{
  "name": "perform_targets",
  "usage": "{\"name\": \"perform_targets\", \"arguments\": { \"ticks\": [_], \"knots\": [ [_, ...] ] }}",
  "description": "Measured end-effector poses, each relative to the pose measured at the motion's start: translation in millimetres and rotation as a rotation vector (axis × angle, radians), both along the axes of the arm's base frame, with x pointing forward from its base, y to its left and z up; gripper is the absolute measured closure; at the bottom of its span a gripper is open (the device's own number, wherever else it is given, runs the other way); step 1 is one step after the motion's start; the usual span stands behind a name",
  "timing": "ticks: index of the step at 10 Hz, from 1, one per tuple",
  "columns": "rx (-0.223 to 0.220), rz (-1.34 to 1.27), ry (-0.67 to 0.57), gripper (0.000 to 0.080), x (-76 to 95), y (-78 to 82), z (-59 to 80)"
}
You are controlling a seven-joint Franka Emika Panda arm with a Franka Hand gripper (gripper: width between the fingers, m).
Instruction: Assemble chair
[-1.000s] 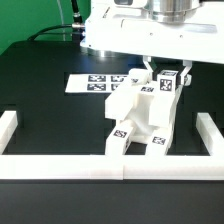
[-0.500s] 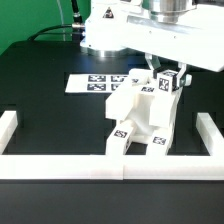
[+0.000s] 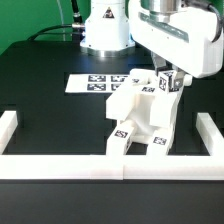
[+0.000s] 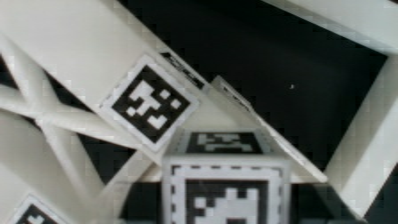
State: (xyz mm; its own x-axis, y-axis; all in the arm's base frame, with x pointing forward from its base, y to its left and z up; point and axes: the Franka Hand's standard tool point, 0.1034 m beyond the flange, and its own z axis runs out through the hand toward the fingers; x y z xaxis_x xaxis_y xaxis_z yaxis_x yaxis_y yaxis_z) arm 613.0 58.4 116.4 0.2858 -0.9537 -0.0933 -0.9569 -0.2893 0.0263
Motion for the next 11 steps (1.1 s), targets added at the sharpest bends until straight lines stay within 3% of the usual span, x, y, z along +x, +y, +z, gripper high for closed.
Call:
{"name": "perform_targets", "arguments": {
  "ticks": [7,10,11],
  "knots": [
    [0.009,-0.475,0.043,0.0511,0.1,8.4,-0.1],
    [0.01,-0.512,0.047,0.0511,0.2,10.2,-0.1],
    [0.011,-0.438,0.05,0.0312,-1.3,9.3,-0.4]
  ]
}}
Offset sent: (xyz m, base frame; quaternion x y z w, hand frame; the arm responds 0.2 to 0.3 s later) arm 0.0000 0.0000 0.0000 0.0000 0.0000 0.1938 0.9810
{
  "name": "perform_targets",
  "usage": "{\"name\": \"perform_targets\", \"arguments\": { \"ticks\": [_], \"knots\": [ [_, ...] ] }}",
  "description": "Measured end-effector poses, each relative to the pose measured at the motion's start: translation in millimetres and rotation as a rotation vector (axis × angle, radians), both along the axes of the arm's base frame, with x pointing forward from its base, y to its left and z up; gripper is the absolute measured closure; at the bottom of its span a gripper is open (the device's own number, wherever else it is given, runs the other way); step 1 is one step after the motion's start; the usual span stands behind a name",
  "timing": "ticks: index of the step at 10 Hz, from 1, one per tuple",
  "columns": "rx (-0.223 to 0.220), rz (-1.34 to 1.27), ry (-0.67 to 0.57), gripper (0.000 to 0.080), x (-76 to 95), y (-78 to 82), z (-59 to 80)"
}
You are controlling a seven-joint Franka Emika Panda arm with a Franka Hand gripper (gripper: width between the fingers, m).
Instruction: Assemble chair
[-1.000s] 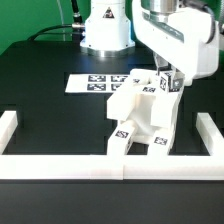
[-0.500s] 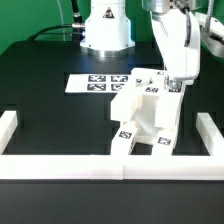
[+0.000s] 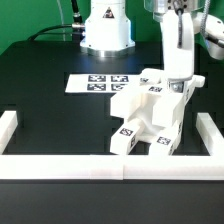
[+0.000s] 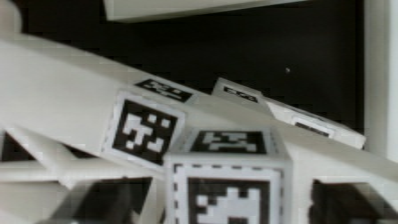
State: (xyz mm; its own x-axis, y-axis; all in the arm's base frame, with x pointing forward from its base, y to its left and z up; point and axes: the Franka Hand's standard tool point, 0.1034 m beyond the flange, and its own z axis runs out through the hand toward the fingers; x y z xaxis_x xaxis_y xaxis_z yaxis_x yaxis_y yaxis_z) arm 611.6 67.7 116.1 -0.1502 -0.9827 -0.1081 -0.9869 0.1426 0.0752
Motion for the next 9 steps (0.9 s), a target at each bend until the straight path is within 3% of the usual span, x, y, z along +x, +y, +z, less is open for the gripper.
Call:
{"name": "perform_targets", "arguments": {
  "ticks": [1,2,6,9],
  "knots": [
    [0.005,0.035,0.007,0.0202,0.1,-2.6,1.5],
    [0.014,0.158,-0.004,0.0166,0.6,-4.4,2.9],
    [0.03,0.476,-0.048,0.0151,2.1,-5.2,3.2],
    [0.015,0.785,-0.04,0.0151,1.1,0.9,3.3]
  ]
}}
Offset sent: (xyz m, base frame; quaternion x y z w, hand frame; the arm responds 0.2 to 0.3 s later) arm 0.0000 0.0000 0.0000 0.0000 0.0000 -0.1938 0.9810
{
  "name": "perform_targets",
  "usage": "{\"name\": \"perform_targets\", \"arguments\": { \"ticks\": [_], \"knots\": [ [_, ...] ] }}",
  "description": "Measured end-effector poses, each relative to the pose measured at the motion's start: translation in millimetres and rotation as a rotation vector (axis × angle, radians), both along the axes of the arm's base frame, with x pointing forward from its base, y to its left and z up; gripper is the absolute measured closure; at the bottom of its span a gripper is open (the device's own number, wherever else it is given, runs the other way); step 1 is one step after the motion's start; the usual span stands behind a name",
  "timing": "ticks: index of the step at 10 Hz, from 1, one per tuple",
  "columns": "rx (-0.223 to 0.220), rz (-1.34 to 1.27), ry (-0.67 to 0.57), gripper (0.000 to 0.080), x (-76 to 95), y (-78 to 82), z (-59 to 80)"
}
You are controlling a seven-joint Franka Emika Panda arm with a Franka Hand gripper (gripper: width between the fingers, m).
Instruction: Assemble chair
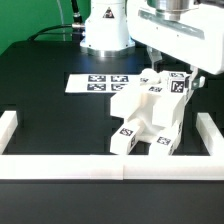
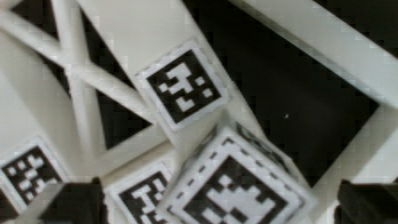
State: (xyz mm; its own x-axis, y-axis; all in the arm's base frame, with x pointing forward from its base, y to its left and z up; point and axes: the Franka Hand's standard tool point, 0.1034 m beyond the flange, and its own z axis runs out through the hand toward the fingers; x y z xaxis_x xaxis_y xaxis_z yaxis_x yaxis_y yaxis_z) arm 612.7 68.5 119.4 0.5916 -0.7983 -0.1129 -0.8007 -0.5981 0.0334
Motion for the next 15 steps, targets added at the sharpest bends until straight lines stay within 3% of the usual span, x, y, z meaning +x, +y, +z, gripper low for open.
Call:
{"name": "perform_targets", "arguments": {
  "ticks": [3,10,13,15],
  "knots": [
    [0.019,0.249,-0.016,0.0151,-0.8,5.9,-3.5],
    [0.05,0.697,-0.04,0.0151,-1.0,0.6,-4.9],
    [0.052,0.717,-0.041,0.0516,-1.1,-0.4,-5.3],
    [0.052,0.715,-0.041,0.0514,-1.1,-0.6,-5.3]
  ]
}}
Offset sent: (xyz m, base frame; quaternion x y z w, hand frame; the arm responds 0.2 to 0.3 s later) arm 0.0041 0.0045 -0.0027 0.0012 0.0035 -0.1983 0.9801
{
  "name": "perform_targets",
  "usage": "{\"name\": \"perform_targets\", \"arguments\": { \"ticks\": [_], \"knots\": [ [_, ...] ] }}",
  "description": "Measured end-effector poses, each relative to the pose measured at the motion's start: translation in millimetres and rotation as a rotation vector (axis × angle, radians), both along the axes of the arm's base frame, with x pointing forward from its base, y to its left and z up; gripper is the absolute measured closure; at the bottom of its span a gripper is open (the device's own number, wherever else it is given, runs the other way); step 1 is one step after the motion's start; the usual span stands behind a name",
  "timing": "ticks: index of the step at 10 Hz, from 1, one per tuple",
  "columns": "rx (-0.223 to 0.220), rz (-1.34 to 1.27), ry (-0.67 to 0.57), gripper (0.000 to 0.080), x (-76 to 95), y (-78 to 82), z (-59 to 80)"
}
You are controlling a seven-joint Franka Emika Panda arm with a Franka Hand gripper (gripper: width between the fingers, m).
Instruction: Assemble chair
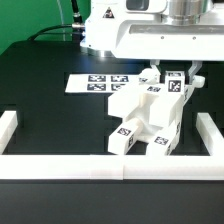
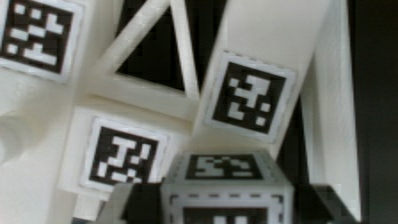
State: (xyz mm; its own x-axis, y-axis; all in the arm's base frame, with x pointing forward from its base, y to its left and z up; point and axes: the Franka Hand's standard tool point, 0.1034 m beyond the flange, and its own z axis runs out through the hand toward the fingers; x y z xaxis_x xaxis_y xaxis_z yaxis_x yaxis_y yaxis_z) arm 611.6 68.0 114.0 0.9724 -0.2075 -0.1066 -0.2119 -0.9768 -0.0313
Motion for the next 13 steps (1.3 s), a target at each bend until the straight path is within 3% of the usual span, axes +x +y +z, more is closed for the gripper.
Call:
{"name": "perform_targets", "arguments": {
  "ticks": [13],
  "knots": [
    [-0.074,-0.791,0.043,0.0512,0.0,2.9,0.0]
  ]
}}
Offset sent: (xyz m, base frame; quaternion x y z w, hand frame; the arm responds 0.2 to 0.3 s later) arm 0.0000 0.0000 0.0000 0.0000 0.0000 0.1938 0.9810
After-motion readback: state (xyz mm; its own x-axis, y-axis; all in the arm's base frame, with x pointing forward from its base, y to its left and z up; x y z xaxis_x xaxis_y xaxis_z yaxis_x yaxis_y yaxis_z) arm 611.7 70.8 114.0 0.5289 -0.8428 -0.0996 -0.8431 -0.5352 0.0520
